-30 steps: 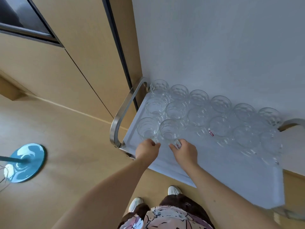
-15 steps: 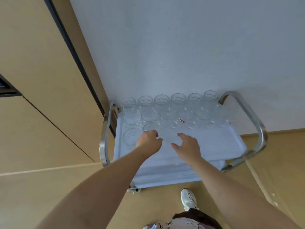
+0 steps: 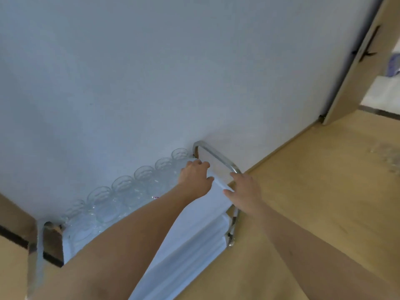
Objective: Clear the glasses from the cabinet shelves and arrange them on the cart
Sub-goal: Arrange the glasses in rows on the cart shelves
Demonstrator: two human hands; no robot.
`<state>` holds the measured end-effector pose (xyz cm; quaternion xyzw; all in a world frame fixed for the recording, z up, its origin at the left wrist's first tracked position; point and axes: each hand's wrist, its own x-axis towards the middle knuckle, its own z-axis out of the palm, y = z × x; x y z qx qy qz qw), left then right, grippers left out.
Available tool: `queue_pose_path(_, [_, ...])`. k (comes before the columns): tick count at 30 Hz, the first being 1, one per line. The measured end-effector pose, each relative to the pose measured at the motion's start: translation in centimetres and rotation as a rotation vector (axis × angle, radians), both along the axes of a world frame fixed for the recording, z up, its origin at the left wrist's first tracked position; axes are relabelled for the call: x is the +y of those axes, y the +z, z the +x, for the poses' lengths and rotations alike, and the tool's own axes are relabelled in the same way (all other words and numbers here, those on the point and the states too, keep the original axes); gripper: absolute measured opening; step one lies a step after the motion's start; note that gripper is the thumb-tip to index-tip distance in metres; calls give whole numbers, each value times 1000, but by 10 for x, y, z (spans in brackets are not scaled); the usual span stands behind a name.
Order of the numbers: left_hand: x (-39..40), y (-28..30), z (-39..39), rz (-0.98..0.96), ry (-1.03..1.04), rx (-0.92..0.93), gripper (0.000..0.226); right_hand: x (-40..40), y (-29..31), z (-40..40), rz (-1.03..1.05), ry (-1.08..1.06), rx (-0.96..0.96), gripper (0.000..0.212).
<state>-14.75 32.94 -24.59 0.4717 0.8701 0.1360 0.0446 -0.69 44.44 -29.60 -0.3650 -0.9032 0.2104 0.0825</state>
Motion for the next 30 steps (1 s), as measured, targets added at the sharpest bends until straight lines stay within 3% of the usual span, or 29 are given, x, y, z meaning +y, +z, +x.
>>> queue_pose_path(7, [149, 26, 72, 67, -188, 69, 51, 119, 30, 86, 52, -236, -39, 71])
queue_pose_path(21, [425, 28, 219, 62, -440, -21, 55, 352, 41, 247, 102, -503, -33, 73])
queue_pose_path(30, [596, 16, 268, -3, -639, -1, 57, 480, 22, 294, 20, -686, -88, 73])
